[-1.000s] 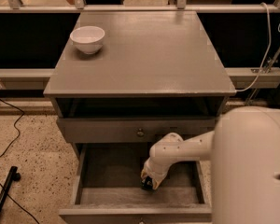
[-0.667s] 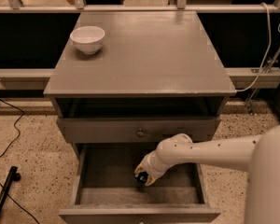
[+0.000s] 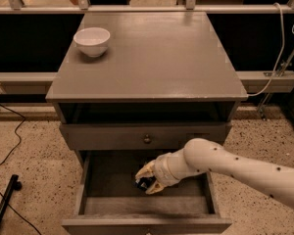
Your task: Pick rxbar blueberry from middle drawer and place on counter
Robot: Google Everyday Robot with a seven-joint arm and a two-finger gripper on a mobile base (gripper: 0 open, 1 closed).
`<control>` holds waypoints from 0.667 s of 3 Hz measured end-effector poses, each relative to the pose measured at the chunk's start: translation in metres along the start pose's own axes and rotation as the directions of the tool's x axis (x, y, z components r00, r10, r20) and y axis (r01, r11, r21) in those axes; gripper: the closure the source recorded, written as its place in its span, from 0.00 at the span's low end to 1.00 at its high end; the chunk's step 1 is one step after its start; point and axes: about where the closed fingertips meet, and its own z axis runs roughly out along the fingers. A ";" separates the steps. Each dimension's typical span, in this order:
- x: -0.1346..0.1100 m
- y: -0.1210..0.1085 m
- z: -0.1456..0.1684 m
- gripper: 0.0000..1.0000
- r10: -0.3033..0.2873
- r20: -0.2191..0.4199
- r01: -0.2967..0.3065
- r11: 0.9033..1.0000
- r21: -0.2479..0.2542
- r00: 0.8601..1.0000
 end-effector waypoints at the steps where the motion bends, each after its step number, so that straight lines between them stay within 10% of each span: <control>1: -0.023 -0.008 -0.056 1.00 -0.056 0.052 0.051 0.993 0.103 0.997; 2: -0.014 0.000 -0.126 1.00 -0.118 -0.008 0.117 0.974 0.196 0.993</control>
Offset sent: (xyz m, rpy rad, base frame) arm -0.0223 -0.1698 0.1665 0.1925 -0.3699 -0.0131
